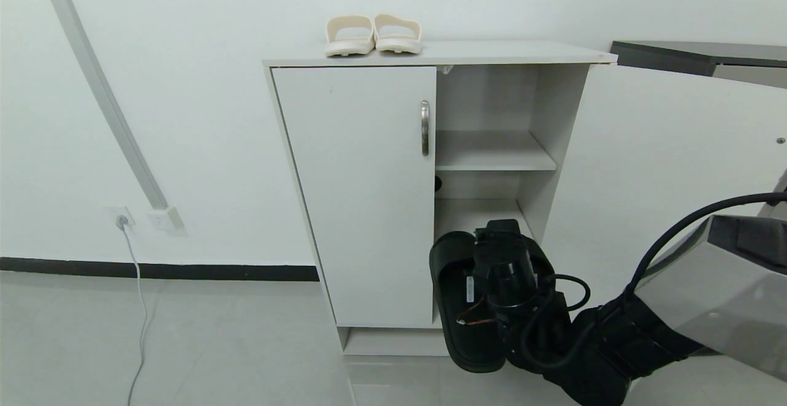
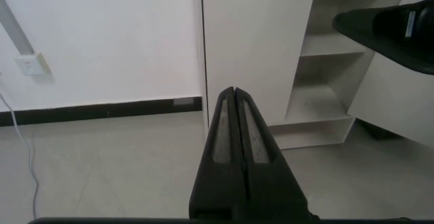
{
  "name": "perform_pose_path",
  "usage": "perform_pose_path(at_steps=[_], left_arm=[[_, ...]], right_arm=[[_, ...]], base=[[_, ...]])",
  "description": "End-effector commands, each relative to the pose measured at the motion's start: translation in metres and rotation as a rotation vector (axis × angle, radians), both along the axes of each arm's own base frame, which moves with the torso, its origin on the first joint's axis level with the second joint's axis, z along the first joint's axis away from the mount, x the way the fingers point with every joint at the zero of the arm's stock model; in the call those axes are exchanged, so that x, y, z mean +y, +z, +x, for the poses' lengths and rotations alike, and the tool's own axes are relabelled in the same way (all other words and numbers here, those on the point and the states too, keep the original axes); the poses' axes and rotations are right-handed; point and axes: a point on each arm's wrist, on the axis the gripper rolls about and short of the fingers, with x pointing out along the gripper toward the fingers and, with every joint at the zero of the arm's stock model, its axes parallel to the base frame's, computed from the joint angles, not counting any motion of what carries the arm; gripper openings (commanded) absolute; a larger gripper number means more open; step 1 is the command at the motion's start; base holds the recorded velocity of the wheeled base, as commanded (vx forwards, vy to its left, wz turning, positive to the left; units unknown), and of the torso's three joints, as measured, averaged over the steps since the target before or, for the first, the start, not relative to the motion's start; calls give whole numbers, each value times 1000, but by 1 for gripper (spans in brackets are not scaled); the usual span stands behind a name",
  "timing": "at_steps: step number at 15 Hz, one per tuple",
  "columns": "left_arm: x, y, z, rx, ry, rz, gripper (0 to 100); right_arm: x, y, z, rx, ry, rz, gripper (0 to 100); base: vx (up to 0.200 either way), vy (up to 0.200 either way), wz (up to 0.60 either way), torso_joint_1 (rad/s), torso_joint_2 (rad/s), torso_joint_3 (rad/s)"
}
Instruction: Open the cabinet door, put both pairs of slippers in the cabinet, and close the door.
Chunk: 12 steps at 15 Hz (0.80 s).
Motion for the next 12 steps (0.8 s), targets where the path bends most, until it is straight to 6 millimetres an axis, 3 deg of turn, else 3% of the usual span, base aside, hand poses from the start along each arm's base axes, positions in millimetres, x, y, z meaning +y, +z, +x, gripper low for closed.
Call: perform_pose_path(at_steps=[1,2,8,12], left_arm=[[0,0,0,2,1,0,0],[0,0,0,2,2,-3,0],[0,0,0,2,2,-4,0],[0,0,0,3,4,-6,0]], right_arm=[[3,-3,2,3,0,1,0],[3,-4,2,6,0,-3,0],[5,-13,3,19,0,-16,0],[6,-24,7,37,-5,-35,0]], base=[[0,0,0,0,0,0],[0,0,0,0,0,0],[0,-200,0,2,5,3],[0,0,0,0,0,0]])
